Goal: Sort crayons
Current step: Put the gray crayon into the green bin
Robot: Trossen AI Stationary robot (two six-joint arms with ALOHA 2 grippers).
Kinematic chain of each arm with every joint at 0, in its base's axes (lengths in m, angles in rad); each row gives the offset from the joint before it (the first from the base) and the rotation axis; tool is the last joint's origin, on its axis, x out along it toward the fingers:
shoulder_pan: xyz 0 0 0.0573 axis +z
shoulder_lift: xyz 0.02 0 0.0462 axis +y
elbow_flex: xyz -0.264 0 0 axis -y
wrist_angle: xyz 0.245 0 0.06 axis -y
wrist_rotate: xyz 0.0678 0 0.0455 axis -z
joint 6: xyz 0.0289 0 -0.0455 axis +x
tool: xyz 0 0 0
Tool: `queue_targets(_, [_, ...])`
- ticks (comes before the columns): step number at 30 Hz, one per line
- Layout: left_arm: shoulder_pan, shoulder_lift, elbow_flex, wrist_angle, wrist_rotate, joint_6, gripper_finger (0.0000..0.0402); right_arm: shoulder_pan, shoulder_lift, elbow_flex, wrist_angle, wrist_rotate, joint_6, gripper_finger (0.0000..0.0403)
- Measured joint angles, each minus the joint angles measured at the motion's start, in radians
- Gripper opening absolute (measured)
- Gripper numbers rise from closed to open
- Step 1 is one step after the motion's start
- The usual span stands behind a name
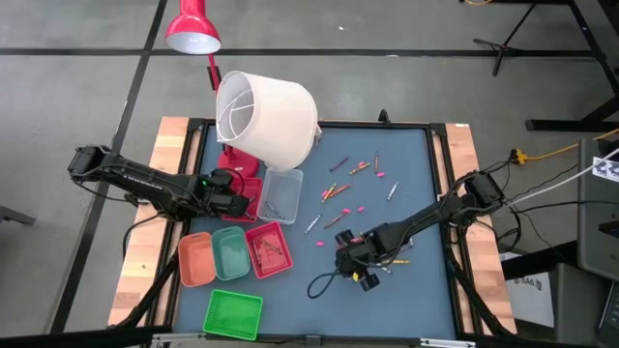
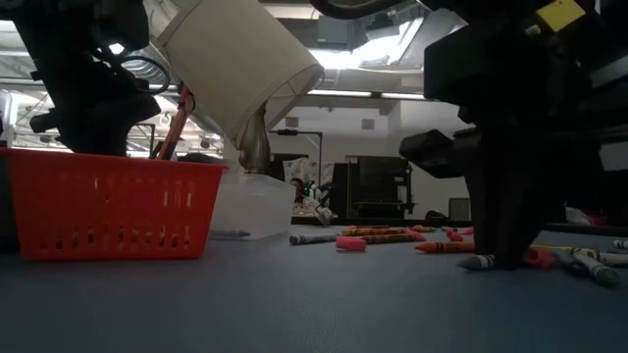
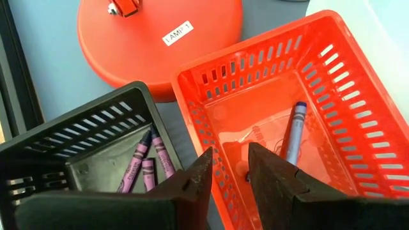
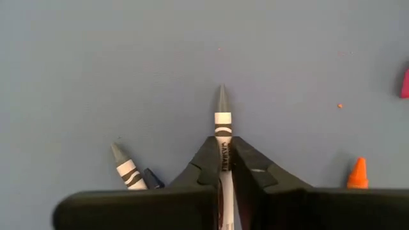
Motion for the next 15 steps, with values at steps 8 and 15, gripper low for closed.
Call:
queue_targets(8, [0.000, -0.005, 0.001, 0.000, 0.003, 0.000, 0.0086, 0.000, 0.001, -0.001, 0.020, 0.043, 0.001, 0.0021])
queue_targets(15, [-0.015, -0.004, 0.073, -0.001, 0.006, 0.081, 0.0086, -0.001, 0.003, 0.000, 0.074, 0.086, 0.003, 0.0022])
